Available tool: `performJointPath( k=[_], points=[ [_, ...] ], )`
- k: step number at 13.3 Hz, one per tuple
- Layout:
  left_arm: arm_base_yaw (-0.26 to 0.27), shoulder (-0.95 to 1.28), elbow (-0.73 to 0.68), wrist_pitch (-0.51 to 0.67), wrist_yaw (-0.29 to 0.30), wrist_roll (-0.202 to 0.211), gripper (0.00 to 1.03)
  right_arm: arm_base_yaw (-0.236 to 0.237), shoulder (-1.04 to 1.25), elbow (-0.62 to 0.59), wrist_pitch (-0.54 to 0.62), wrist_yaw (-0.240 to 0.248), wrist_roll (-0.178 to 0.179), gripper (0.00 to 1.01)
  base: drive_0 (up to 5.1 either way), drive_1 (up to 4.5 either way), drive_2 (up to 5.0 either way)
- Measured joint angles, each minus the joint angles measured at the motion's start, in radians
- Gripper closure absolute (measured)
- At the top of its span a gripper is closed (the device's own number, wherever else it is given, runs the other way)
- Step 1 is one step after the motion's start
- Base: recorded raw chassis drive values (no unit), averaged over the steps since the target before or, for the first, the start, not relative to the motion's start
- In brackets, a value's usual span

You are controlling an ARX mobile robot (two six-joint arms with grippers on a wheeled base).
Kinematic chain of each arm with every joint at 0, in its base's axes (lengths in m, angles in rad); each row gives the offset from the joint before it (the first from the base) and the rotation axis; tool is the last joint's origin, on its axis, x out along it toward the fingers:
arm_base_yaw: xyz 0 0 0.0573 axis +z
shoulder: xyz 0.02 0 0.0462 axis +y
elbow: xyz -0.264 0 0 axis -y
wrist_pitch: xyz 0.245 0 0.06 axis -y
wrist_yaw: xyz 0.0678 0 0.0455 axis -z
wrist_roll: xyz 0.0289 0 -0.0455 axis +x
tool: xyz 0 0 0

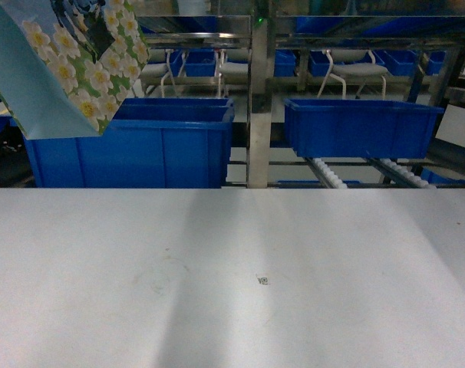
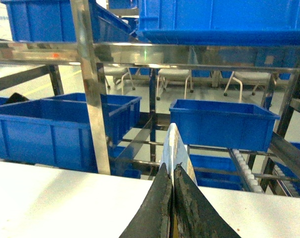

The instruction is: Move flower gift bag to table near conveyor

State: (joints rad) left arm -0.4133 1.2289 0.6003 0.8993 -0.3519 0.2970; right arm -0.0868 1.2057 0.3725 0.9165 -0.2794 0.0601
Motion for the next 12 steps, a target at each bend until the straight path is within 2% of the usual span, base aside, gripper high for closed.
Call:
performJointPath(
  k=[3,4,7,10,12],
  points=[
    [0.000,0.000,0.000,0.000,0.000,0.000,1.01,-0.013,0.306,0.029,0.177,-0.043,-0.014,0.98,0.0,0.00,0.0],
    [0.000,0.000,0.000,0.000,0.000,0.000,1.01,-0.019,0.390,0.051,0.183,-0.058,-0.016,0.98,0.0,0.00,0.0],
    [0.000,0.000,0.000,0.000,0.000,0.000,1.01,-0.026,0.566,0.094,0.229,-0.058,-0.027,0.98,0.0,0.00,0.0],
    [0.000,0.000,0.000,-0.001,0.000,0.000,1.01,-0.038,0.644,0.089,0.257,-0.058,-0.027,0.98,0.0,0.00,0.0],
    [0.000,0.000,0.000,0.000,0.000,0.000,1.01,-0.036,0.678,0.045,0.283,-0.059,-0.035,0.98,0.0,0.00,0.0]
  ],
)
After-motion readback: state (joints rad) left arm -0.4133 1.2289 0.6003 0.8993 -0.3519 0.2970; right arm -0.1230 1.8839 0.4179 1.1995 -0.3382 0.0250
